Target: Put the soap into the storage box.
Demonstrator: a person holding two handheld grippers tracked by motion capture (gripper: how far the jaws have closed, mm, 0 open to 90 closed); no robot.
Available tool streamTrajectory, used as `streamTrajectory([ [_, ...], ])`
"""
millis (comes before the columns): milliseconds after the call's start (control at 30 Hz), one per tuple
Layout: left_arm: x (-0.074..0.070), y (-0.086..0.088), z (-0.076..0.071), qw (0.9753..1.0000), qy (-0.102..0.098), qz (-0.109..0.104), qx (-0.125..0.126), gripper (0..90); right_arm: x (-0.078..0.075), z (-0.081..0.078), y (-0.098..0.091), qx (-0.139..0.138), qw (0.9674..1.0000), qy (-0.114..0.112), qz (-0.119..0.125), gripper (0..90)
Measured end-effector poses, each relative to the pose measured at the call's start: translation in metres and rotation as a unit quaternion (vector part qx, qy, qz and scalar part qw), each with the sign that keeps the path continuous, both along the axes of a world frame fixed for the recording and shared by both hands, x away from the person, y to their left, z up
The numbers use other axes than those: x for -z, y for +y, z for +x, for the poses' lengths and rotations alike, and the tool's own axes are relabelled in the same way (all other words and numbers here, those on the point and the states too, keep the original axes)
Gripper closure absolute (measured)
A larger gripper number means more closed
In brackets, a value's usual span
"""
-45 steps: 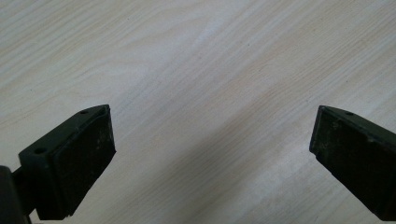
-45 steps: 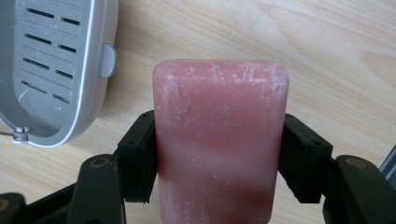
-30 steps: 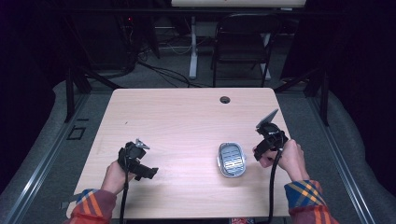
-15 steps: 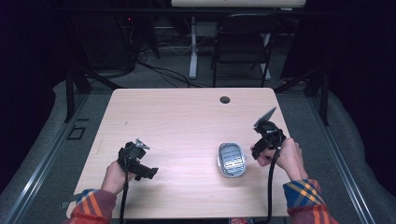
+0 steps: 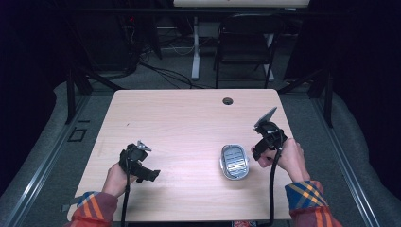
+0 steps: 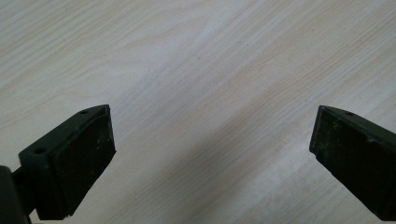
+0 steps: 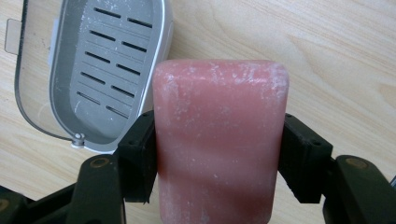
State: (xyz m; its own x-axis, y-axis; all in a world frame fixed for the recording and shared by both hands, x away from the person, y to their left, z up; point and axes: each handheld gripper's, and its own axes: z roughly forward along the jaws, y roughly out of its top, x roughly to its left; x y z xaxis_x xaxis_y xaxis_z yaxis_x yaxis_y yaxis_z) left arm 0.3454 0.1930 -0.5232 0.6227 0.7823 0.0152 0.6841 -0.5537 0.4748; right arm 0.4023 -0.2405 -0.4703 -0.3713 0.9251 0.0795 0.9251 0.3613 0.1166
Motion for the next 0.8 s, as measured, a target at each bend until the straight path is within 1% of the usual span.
streamTrajectory([
  [33,0.000,0.000,0.000,1.0000,0.000,0.000,0.000,0.1,-0.001,0.000,0.000,0.001,1.0000,0.001,0.000,37.5],
  [100,0.000,0.000,0.000,1.0000,-0.003,0.001,-0.002,0.1,-0.002,0.001,0.000,-0.009,0.9999,0.009,-0.004,37.5],
  [133,0.000,0.000,0.000,1.0000,-0.003,0.001,-0.002,0.1,-0.003,0.002,0.001,-0.011,0.9999,0.008,-0.006,37.5],
  [167,0.000,0.000,0.000,1.0000,-0.003,0.001,-0.001,0.1,-0.002,0.001,0.002,-0.003,1.0000,0.000,0.001,37.5],
  [233,0.000,0.000,0.000,1.0000,-0.003,0.001,-0.002,0.1,-0.003,0.001,0.004,-0.001,1.0000,-0.003,0.001,37.5],
  [467,0.000,0.000,0.000,1.0000,-0.003,0.001,-0.001,0.1,-0.006,0.001,0.008,-0.003,1.0000,-0.004,0.006,37.5],
  [500,0.000,0.000,0.000,1.0000,0.000,0.001,0.000,0.1,-0.006,0.001,0.008,-0.006,1.0000,-0.002,0.005,37.5],
  [533,0.000,0.000,0.000,1.0000,0.000,0.001,0.001,0.1,-0.006,0.001,0.009,-0.006,1.0000,-0.003,0.004,37.5],
  [567,0.000,-0.001,0.000,1.0000,-0.003,0.001,-0.001,0.1,-0.006,0.002,0.009,-0.011,0.9999,0.001,0.005,37.5],
  [633,0.000,-0.001,0.000,1.0000,0.000,0.000,0.000,0.1,-0.005,0.002,0.011,-0.010,0.9999,-0.002,0.006,37.5],
  [667,0.000,-0.001,0.000,1.0000,0.000,0.000,0.000,0.1,-0.006,0.002,0.011,-0.014,0.9999,0.002,0.007,37.5],
  [733,0.000,-0.001,0.000,1.0000,0.000,0.000,0.000,0.1,-0.006,0.002,0.014,-0.011,0.9999,-0.002,0.008,37.5],
  [767,0.000,-0.001,0.000,1.0000,0.000,0.000,0.001,0.1,-0.008,0.003,0.016,-0.019,0.9998,0.001,0.006,37.5],
  [800,0.000,0.000,0.000,1.0000,0.000,0.000,0.000,0.1,-0.008,0.003,0.016,-0.019,0.9998,0.001,0.006,37.5],
])
